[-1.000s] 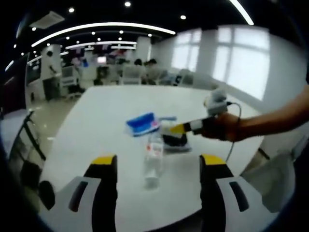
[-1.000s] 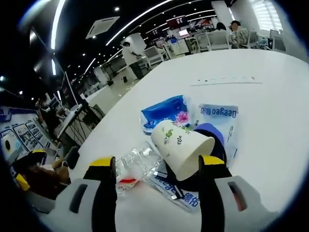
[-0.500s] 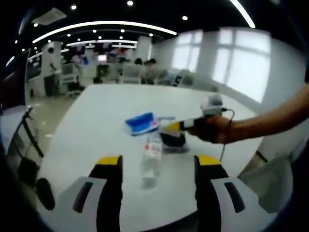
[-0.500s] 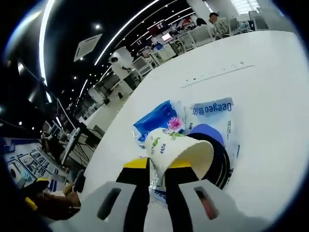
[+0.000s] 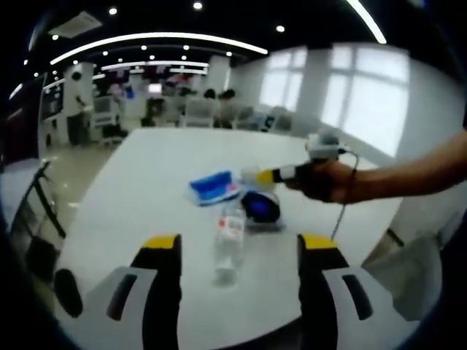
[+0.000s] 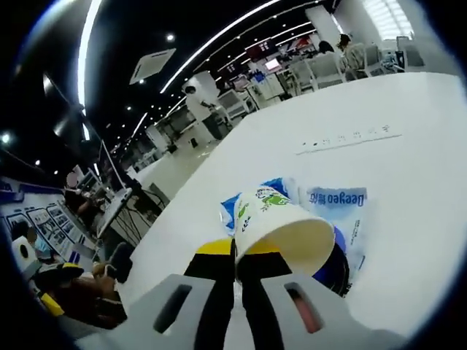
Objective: Arrange the tabletop items into an orderly group along one side of the table until the central work area is clear of visible clutter.
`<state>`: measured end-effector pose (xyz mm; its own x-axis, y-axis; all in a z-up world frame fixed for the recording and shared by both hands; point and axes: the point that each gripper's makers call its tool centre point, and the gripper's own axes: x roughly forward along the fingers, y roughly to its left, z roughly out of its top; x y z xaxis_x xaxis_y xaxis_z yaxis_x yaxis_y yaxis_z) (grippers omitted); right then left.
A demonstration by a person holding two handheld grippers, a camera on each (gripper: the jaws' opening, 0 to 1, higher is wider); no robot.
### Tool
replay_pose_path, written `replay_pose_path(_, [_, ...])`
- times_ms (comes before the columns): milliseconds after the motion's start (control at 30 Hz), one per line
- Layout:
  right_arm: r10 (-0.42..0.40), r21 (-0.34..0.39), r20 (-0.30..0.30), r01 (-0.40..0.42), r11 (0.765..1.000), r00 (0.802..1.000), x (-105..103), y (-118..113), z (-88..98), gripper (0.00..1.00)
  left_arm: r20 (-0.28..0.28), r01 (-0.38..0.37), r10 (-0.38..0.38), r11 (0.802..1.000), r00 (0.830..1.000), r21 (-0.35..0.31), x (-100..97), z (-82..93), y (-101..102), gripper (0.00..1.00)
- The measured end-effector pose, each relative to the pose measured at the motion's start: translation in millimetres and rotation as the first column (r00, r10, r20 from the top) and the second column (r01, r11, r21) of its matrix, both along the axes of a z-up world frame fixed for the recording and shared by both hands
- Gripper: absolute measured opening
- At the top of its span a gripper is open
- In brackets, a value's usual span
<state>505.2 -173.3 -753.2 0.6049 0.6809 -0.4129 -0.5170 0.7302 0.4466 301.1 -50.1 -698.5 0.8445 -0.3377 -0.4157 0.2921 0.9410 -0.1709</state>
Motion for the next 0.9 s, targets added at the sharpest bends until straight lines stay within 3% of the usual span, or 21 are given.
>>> replay_pose_path(100, [0.016,0.011,0.035,-0.016,1.0,0.999,8,8,19.0,0.01,0.001,0.007,-0.007,1.0,1.0,0.003,-0.3,0.3,-1,0.61])
replay_pose_path(200, [0.061,-0.024,0.094,-0.059,0.998,0.994,16,19,35.8,0.01,0.001,0.018,-0.018,1.0,1.0,0.007,-0.7,0.1,-4,0.62])
replay_pose_path(300, [0.092,-0.004,0.112,-0.092,0.996,0.989,19,35,49.5,0.01,0.004,0.027,-0.027,1.0,1.0,0.008,-0.7,0.7,-6,0.62])
replay_pose_path(600, [0.191,-0.031,0.142,-0.189,0.982,0.971,14,83,61.5,0.01,0.018,0.014,-0.014,1.0,1.0,0.006,0.4,3.4,-3,0.61])
replay_pose_path(900, [0.291,-0.06,0.117,-0.286,0.956,0.949,-6,131,52.1,0.01,0.03,-0.004,0.004,1.0,1.0,-0.003,2.0,5.7,1,0.61])
